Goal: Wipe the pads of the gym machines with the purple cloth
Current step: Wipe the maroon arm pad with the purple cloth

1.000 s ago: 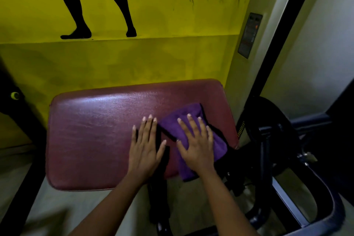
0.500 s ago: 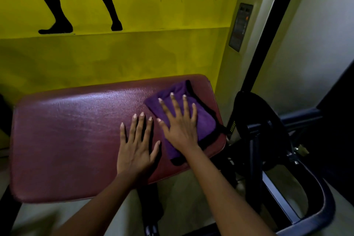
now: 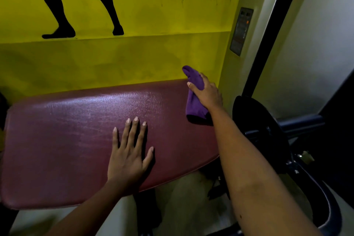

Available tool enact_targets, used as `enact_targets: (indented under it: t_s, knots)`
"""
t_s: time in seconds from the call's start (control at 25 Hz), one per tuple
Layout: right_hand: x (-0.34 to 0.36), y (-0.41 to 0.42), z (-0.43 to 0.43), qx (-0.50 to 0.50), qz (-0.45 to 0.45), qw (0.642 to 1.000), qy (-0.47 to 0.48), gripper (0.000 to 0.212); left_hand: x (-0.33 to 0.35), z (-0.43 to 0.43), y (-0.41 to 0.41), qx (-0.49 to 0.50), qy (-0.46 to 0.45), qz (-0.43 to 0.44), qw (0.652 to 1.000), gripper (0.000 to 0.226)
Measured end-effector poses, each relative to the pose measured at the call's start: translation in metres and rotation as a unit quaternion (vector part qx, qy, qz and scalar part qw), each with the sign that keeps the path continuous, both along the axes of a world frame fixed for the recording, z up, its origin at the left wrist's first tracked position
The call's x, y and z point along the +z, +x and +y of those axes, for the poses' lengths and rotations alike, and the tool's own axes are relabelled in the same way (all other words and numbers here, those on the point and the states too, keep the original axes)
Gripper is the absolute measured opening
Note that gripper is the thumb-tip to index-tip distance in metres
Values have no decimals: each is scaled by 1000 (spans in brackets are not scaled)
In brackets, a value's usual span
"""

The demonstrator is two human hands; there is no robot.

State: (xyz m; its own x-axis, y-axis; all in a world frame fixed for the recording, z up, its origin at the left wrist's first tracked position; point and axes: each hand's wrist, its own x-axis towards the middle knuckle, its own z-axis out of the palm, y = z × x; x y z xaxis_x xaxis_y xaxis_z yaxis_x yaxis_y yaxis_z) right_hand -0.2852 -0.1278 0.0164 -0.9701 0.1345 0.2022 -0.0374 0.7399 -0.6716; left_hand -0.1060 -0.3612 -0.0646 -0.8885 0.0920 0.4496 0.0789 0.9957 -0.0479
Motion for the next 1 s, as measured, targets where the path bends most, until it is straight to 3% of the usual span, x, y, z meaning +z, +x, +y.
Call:
enact_targets:
  t_s: [0.24,0.44,0.6,0.8,0.92,1.0]
  knots:
    - [-43,61,26,-30,-19,998,-60,75,-1,1,0,3,2,-1,1000,69]
    - [-86,114,28,-91,-24,981,-171,64,-3,0,-1,-1,1,-8,1000,70]
    - [-110,146,-1,-208,9,942,-265,64,-5,0,-5,-7,2,-8,1000,70]
    - [-119,174,-79,-320,41,859,-397,79,-2,-8,-6,-47,14,-14,999,69]
    - [-123,189,-128,-348,13,833,-431,82,6,-25,-4,-127,47,-37,990,66]
    - [-124,201,-164,-364,40,828,-424,82,6,-59,3,-196,36,-38,979,63]
